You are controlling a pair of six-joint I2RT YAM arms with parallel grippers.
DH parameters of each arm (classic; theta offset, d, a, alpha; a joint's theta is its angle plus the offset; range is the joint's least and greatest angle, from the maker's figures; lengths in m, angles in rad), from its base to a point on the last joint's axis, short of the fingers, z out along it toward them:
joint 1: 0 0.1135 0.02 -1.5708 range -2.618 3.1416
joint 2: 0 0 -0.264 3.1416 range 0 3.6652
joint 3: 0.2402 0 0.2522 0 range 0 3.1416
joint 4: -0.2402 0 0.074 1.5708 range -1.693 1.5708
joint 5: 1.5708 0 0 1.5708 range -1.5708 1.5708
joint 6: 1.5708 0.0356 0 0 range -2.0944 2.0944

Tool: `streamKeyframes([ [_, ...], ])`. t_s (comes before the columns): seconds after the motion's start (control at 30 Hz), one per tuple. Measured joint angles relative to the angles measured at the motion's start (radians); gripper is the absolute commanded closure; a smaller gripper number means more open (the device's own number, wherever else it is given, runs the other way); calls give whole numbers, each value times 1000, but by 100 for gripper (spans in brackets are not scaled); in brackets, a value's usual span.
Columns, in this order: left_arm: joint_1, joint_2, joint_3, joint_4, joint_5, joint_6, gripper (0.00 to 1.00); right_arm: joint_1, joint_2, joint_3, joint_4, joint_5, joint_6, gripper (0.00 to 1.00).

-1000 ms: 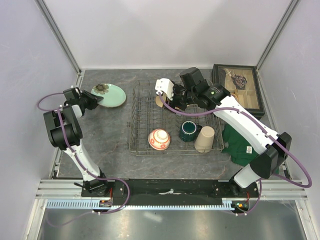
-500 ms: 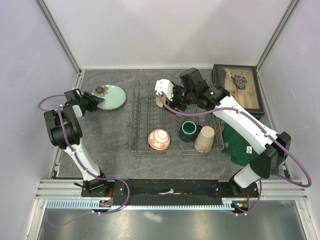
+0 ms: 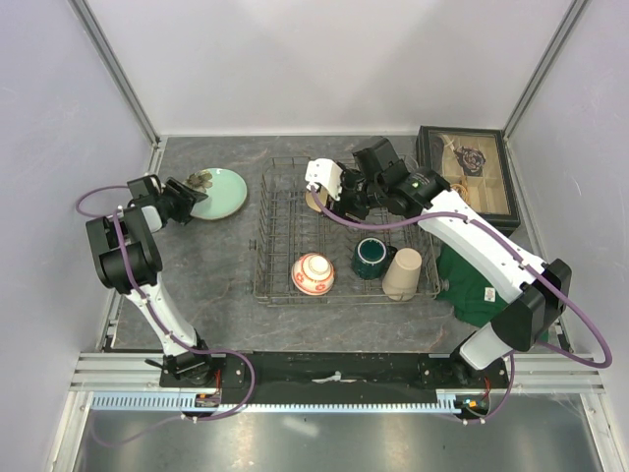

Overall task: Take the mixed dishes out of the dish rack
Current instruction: Place the plate at the center of the board.

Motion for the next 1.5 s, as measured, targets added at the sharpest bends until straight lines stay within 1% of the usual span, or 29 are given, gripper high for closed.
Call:
streamKeyframes([
  [0.23, 0, -27, 1, -45, -35, 45, 27, 0, 1, -1, 0, 75, -11, 23],
  [0.43, 0, -56, 2, -105, -76, 92, 25, 0, 15, -1, 5, 164, -34, 23],
  [0.97, 0, -79, 55, -209, -141, 151, 24, 0, 75, -1, 33, 311, -82, 23],
  [1.3, 0, -79, 104, -217, -151, 156, 23, 0, 114, 1, 58, 386, -99, 23],
  [1.5, 0, -89, 118, -217, -152, 164, 23, 0, 139, 34, 77, 438, -122, 23],
])
